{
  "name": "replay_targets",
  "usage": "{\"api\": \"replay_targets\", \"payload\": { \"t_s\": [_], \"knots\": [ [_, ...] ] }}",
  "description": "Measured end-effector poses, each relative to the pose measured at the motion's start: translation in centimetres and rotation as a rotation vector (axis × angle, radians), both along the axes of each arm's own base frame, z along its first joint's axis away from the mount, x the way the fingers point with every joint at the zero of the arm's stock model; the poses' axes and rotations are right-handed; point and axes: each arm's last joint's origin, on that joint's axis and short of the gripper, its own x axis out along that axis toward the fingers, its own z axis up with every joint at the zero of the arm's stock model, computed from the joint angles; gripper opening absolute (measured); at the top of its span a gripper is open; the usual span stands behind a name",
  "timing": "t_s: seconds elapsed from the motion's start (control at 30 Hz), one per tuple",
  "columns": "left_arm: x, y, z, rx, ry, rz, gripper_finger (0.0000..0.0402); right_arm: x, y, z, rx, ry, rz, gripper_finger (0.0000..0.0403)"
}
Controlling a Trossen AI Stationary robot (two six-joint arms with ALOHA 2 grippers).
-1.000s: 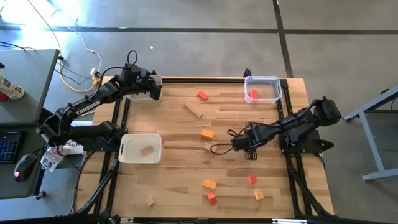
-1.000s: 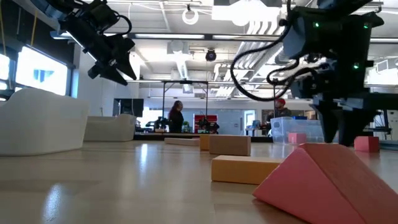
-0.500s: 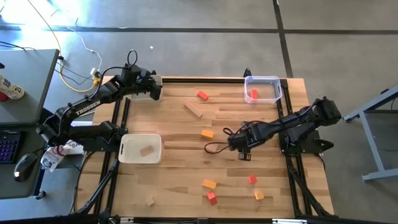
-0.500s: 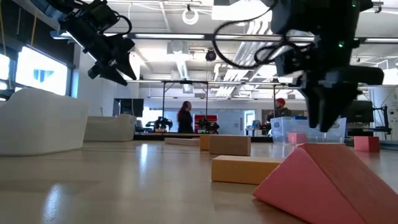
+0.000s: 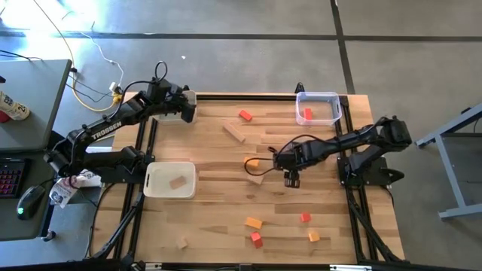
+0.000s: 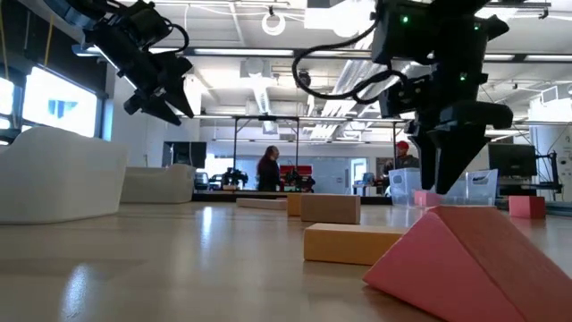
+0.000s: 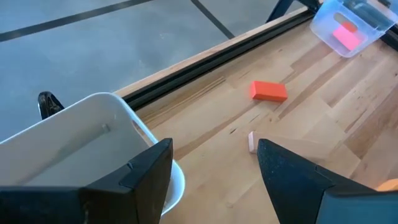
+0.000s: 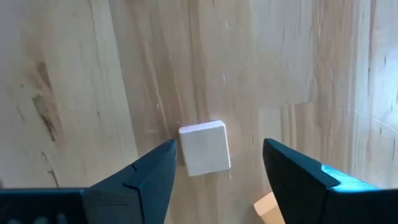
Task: Sort & place blocks by color
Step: Put the brown block into the white bin
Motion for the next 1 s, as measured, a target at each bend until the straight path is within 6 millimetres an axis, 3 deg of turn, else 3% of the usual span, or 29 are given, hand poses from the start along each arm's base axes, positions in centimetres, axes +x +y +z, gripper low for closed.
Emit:
{"api": "replay_targets", "payload": {
  "t_s": [0.53,0.67,0.83,1.0],
  "knots": [
    [0.0,0.0,-0.1,0.001,0.015,-0.005,0.0223,1.0,-0.1,-3.4,-0.009,0.123,0.042,0.0223],
    [0.0,0.0,-0.1,0.001,0.015,-0.005,0.0223,1.0,0.0,-3.4,0.021,0.126,0.016,0.0187],
    [0.0,0.0,-0.1,0.0,0.013,-0.005,0.0223,0.9,0.1,-3.4,0.055,0.127,-0.008,0.0098],
    [0.0,0.0,-0.1,-0.002,0.011,-0.007,0.0223,0.9,0.1,-3.4,0.061,0.118,-0.058,0.0093]
  ]
}}
